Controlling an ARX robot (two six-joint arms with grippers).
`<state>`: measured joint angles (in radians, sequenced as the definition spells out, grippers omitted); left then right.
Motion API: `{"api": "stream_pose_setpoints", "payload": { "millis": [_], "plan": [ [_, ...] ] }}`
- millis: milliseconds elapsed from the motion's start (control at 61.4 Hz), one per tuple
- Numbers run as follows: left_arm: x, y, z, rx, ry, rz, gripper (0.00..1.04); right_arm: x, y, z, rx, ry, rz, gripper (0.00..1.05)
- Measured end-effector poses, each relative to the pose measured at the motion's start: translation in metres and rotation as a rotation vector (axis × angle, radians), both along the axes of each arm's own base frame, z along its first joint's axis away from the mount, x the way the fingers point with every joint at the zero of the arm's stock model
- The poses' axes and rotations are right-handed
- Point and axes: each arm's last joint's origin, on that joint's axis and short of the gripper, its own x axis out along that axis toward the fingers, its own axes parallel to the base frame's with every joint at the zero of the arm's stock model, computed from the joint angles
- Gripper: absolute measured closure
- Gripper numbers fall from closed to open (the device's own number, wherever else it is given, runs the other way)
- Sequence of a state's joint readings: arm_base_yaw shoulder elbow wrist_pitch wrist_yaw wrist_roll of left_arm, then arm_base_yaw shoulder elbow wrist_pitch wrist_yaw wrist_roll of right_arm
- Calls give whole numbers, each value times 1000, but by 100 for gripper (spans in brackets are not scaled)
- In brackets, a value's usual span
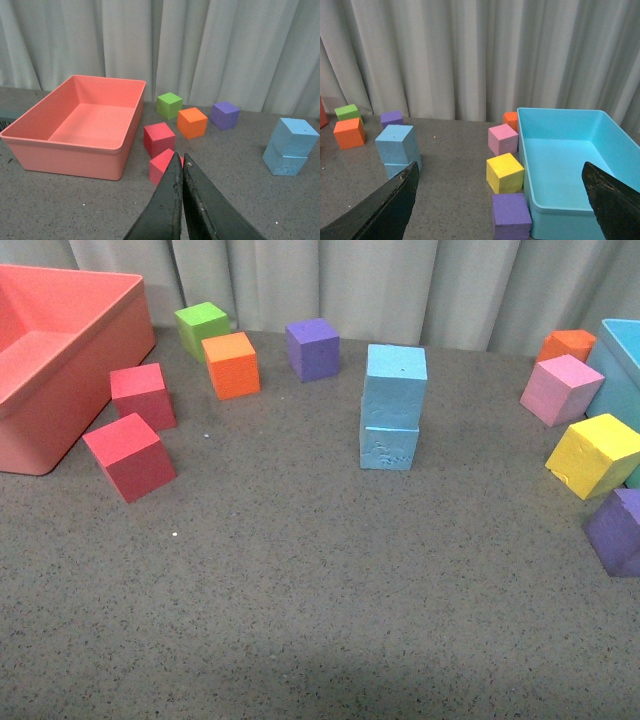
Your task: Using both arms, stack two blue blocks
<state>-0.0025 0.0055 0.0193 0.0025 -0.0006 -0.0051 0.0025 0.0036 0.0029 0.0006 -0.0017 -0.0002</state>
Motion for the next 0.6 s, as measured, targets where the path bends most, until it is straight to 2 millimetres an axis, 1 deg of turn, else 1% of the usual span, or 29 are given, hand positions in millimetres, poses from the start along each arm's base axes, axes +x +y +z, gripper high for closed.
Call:
{"api": "stream_pose_setpoints", "payload": {
  "millis": [114, 147, 277, 326, 358, 391, 407, 424, 456, 603],
  "plan": [
    [0, 0, 0, 0, 0, 0, 101, 0, 0, 0, 0, 0, 0, 10],
    [0, 0, 0, 0, 0, 0, 99, 0, 0, 0, 0, 0, 0, 10],
    [0, 0, 0, 0, -1, 0, 72, 0, 0, 0, 0, 0, 0, 10],
    [0, 0, 0, 0, -1, 0, 59, 0, 0, 0, 0, 0, 0, 10],
    [0, 0, 0, 0, -1, 0, 54, 0, 0, 0, 0, 0, 0, 10],
    [0, 0, 0, 0, -1, 0, 46, 0, 0, 0, 0, 0, 0, 10],
    [0, 0, 0, 0, -1, 0, 45, 0, 0, 0, 0, 0, 0, 10],
    [0, 0, 0, 0, -1, 0, 41, 0, 0, 0, 0, 0, 0, 10],
    [0, 0, 0, 0, -1, 0, 36, 0, 0, 0, 0, 0, 0, 10],
    [0, 0, 0, 0, -1, 0, 8, 0, 0, 0, 0, 0, 0, 10]
  ]
}}
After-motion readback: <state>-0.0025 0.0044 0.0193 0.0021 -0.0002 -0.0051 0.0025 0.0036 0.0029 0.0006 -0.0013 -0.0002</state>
